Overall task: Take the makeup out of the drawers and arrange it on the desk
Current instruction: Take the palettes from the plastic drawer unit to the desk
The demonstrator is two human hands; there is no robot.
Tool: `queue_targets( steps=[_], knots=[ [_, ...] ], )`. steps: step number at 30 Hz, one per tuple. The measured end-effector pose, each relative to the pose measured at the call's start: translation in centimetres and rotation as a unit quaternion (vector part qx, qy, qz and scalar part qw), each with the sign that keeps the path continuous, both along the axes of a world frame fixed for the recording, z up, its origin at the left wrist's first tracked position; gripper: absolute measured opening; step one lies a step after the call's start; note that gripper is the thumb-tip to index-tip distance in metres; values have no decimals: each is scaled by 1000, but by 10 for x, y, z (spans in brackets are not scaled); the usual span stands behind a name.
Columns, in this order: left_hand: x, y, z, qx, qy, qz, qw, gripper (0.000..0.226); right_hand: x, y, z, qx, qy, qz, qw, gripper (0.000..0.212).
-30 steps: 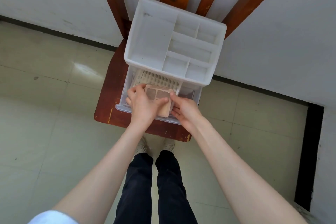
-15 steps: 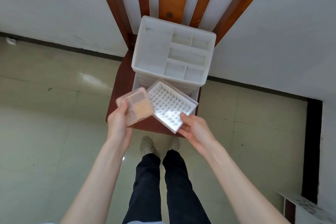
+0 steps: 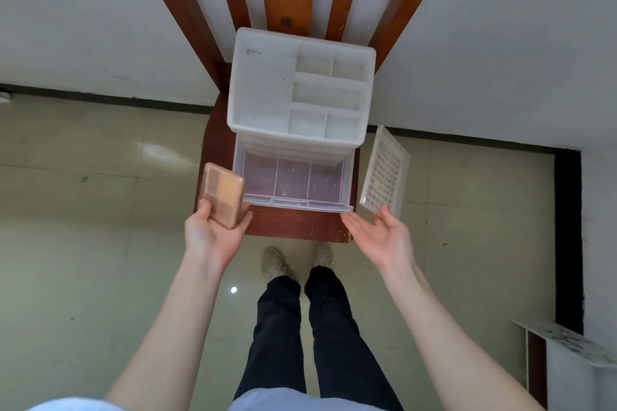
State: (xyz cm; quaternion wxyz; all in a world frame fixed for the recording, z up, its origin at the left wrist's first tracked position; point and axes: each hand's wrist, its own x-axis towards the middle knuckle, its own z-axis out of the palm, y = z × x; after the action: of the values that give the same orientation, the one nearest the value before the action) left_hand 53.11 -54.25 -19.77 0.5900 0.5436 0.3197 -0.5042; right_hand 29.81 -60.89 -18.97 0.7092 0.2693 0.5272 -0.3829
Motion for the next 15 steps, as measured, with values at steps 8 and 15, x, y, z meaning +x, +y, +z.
queue_targets(
  steps=[8,15],
  knots=[
    [4,-49,-1,-70,26,44,996,43,25,-41,-4,-69,-36,-58,995,50],
    [1,-89,-6,-113,6,27,993,37,32,-71,-12,-81,-62,-100,990,52]
  ],
)
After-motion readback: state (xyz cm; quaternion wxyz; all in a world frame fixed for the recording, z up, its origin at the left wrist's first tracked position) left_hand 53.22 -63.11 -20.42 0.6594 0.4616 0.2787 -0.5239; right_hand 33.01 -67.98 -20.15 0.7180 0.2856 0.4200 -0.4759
